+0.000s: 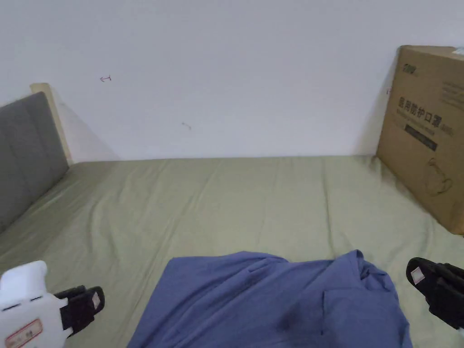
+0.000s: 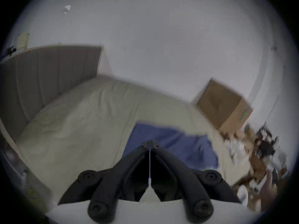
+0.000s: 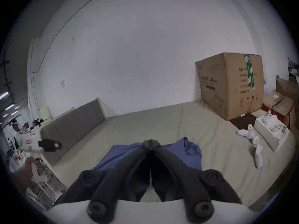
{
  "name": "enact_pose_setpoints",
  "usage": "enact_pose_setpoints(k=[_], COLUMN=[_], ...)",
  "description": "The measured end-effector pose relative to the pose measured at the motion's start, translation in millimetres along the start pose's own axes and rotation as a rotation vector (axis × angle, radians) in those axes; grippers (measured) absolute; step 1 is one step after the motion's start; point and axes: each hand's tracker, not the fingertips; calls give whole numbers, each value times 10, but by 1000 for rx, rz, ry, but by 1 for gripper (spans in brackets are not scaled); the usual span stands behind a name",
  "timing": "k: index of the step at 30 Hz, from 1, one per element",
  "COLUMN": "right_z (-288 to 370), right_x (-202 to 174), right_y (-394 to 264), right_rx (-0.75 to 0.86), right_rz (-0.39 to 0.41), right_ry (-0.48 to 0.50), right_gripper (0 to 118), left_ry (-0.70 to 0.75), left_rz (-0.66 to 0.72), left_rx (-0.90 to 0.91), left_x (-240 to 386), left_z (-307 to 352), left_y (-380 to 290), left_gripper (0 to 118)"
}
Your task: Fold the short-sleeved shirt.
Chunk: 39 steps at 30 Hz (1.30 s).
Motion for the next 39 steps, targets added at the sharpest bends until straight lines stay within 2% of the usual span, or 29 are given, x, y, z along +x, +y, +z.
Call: enact_pose_setpoints(k=[2,4,5,6,7,8,9,12,13,14,15,18,21,24,25,26,27,30,35,36,37,38,39], right_z=[-50,-86,-103,-114,-121,-127,-134,-158,-171,-189,-199,-279,-499,-952,-1156,-1356,-1527,-1945,-2359,-2400,-2403,-2405,-2404], right_x=[27,40,39,34,23,16,-24,-25,-22,-3,17,193,486,650,704,750,797,927,1112,1141,1148,1142,1126], right_y=[-30,-57,-74,-86,-99,-115,-129,-179,-195,-215,-228,-252,-268,-301,-339,-403,-475,-639,-836,-868,-903,-920,-927], right_rx=[-26,-52,-59,-67,-80,-89,-100,-132,-144,-157,-168,-212,-316,-500,-589,-670,-727,-835,-930,-948,-961,-971,-977], right_rz=[-15,-19,-12,-6,2,5,7,3,1,-5,-10,-31,-55,-46,-33,-15,-1,-25,-6,-6,1,20,43], right_ry=[17,37,38,38,33,31,33,30,22,11,-1,-55,-24,-104,-133,-157,-169,-183,-251,-244,-231,-214,-207], right_gripper=[0,0,0,0,0,0,0,0,0,0,0,0,0,2,23,66,79,79,77,71,58,33,13], left_ry=[13,29,41,49,64,84,77,60,35,16,-9,37,-58,-62,-73,-84,-98,-87,-56,-50,-53,-55,-55], left_rz=[-62,-120,-127,-112,-102,-98,-102,-116,-125,-123,-117,-171,-186,-146,-118,-95,-73,-68,-95,-95,-91,-88,-89], left_rx=[-385,-428,-468,-503,-531,-556,-534,-499,-487,-491,-484,-360,-245,-121,-89,-60,-50,-41,-56,-58,-59,-60,-59], left_x=[-102,-246,-318,-386,-468,-497,-537,-614,-631,-653,-662,-553,-383,-201,-176,-160,-144,-67,-27,-44,-49,-50,-48], left_z=[-405,-696,-846,-975,-1121,-1225,-1298,-1545,-1608,-1652,-1660,-1530,-1228,-938,-869,-817,-782,-720,-761,-784,-795,-801,-806], left_y=[-11,-137,-195,-233,-283,-380,-433,-563,-598,-626,-667,-761,-797,-774,-774,-772,-775,-689,-590,-536,-521,-513,-503], left_gripper=[1,1,13,45,90,112,108,106,97,55,2,3,3,3,3,3,3,3,3,3,3,3,3])
